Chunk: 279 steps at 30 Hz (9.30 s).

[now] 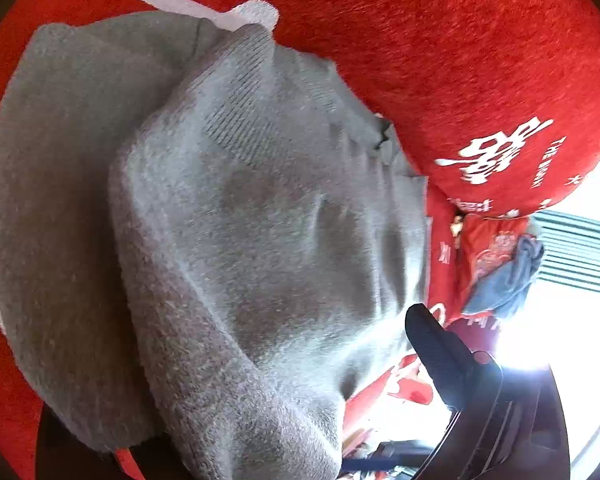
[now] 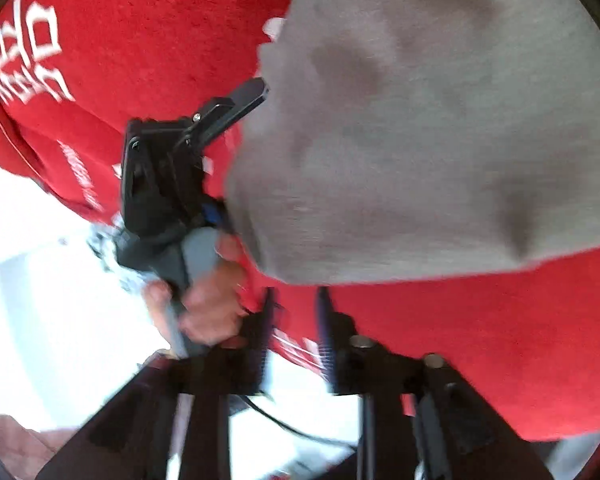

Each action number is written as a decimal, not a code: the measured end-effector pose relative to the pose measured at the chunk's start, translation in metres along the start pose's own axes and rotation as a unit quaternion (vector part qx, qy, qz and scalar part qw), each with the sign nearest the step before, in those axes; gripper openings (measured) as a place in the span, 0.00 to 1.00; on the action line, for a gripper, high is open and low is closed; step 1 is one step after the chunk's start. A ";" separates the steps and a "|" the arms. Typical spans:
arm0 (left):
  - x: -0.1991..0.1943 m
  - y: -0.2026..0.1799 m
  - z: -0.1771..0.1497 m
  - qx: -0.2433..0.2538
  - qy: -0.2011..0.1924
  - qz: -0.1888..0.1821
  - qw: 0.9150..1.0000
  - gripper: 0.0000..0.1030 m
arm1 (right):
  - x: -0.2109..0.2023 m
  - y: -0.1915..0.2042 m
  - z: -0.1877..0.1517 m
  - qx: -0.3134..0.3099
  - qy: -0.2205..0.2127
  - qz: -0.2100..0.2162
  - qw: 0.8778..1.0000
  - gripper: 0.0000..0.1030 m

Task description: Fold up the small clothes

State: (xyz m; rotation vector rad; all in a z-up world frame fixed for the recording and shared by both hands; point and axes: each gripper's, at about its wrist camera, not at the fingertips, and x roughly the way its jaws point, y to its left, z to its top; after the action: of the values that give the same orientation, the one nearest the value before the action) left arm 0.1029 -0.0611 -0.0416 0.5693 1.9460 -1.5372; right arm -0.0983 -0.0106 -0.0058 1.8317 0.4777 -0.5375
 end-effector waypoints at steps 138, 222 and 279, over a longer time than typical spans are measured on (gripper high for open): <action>0.105 -0.156 -0.084 0.204 -0.038 0.340 0.917 0.70 | -0.231 -0.162 0.012 -0.031 -0.129 -0.250 0.959 0.18; 0.095 -0.187 0.008 0.196 -0.038 0.146 0.969 0.45 | -0.224 -0.138 0.107 -0.026 -0.089 0.065 0.994 0.29; -0.045 -0.054 -0.130 0.122 -0.088 0.322 0.935 0.26 | -0.095 -0.057 -0.038 -0.084 -0.044 -0.254 0.963 0.09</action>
State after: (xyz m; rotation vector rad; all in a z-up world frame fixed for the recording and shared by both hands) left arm 0.0766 0.0530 0.0488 1.0168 1.2543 -1.3380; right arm -0.2027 0.0368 0.0160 1.5107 0.9134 -0.8925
